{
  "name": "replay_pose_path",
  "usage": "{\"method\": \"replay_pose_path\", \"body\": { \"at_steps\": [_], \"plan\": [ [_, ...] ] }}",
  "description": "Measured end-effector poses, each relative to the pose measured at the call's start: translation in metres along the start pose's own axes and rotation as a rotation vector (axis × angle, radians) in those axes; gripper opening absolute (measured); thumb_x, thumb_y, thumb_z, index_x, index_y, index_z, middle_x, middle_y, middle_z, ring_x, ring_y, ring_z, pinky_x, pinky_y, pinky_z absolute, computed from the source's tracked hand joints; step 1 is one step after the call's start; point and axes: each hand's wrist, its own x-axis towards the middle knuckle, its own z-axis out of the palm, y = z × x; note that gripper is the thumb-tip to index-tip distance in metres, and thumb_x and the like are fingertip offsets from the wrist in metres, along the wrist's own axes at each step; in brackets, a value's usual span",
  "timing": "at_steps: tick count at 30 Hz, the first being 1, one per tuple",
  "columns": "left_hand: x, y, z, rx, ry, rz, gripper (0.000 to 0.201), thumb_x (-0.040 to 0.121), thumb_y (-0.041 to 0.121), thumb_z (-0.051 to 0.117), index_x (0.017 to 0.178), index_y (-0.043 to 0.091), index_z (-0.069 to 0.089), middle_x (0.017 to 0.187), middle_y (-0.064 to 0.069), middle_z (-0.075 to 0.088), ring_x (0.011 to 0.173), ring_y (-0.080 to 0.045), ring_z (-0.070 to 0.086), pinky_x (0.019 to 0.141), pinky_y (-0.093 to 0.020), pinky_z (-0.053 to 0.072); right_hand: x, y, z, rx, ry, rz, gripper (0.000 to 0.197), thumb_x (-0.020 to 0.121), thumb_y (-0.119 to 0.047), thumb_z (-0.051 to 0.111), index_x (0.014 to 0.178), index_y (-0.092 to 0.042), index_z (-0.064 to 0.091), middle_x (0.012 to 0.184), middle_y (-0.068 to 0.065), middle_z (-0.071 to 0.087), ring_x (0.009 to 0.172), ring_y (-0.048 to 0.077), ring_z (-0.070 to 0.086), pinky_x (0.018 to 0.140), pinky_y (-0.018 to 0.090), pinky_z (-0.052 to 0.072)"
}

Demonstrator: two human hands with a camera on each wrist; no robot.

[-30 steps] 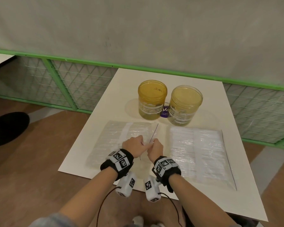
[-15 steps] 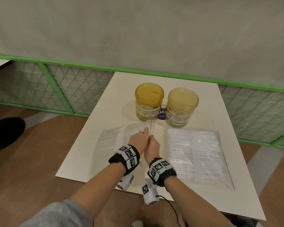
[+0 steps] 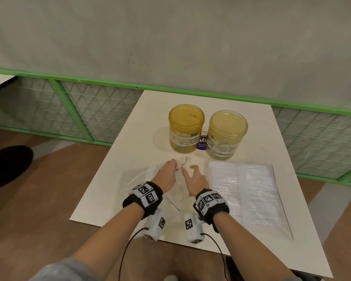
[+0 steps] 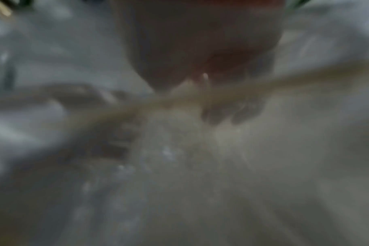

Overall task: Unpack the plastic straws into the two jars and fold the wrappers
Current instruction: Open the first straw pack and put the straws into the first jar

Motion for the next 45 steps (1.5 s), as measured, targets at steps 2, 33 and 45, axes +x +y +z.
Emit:
{"method": "replay_pose_path", "body": {
  "at_steps": [2,33,45],
  "plan": [
    [0.005,0.008,-0.005,-0.049,0.057,-0.077,0.007,0.091,0.003,0.036,0.096,0.006,0.040,0.097,-0.019,0.055,0.091,-0.035,0.054,0.076,-0.037,0.040,0.003,-0.004,-0.001,-0.123,0.012,-0.070,0.042,0.096,-0.049,0.035,0.105,-0.011,0.049,0.094,0.015,0.064,0.084,0.037,0.063,0.077,0.044,0.052],
    [0.018,0.005,-0.042,-0.436,0.533,0.116,0.018,0.095,0.004,0.040,0.110,0.009,0.050,0.057,-0.002,0.039,0.054,-0.017,0.039,0.054,-0.021,0.034,-0.018,0.014,-0.008,-0.029,-0.251,-0.026,0.070,0.083,-0.058,0.055,0.131,-0.009,0.040,0.124,0.011,0.054,0.112,0.027,0.053,0.093,0.034,0.043],
    [-0.024,-0.054,-0.001,0.382,-0.424,-0.115,0.122,0.061,0.054,0.077,0.144,0.043,-0.012,0.155,-0.001,-0.020,0.142,-0.035,-0.018,0.105,-0.069,-0.001,-0.008,0.036,0.006,-0.138,-0.296,-0.105,0.023,0.085,-0.012,0.057,0.107,-0.009,0.051,0.096,0.009,0.059,0.080,0.022,0.054,0.073,0.034,0.051]
  ]
}}
